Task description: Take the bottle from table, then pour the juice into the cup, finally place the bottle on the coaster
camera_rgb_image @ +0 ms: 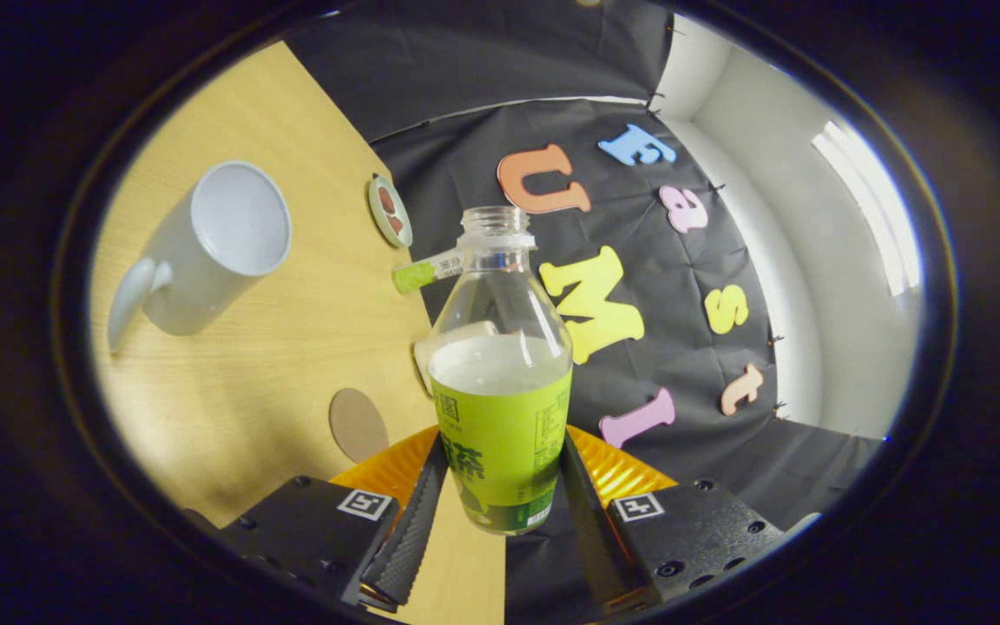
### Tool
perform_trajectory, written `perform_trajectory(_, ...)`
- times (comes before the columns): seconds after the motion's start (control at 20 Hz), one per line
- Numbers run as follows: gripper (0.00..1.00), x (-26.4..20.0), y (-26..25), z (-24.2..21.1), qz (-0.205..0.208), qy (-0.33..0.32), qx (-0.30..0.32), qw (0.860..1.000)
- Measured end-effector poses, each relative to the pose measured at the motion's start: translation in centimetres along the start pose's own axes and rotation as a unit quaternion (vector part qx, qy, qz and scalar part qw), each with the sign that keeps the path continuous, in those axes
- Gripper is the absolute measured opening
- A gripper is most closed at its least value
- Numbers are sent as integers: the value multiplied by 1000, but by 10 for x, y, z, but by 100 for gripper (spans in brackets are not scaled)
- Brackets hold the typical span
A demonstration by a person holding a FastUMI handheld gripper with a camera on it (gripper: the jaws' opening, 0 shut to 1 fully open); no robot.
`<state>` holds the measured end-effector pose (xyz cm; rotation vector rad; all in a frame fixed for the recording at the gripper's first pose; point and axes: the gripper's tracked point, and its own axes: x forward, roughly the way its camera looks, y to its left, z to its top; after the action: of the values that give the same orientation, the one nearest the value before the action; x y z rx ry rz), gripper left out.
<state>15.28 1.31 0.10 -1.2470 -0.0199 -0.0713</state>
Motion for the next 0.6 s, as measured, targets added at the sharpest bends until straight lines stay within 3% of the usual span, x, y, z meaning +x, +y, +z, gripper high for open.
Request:
perform_trajectory(0.3,78,1,-13,6,-31,-19,-77,996)
perform_trajectory(0.6,78,0,-14,17,-43,-35,-111,992)
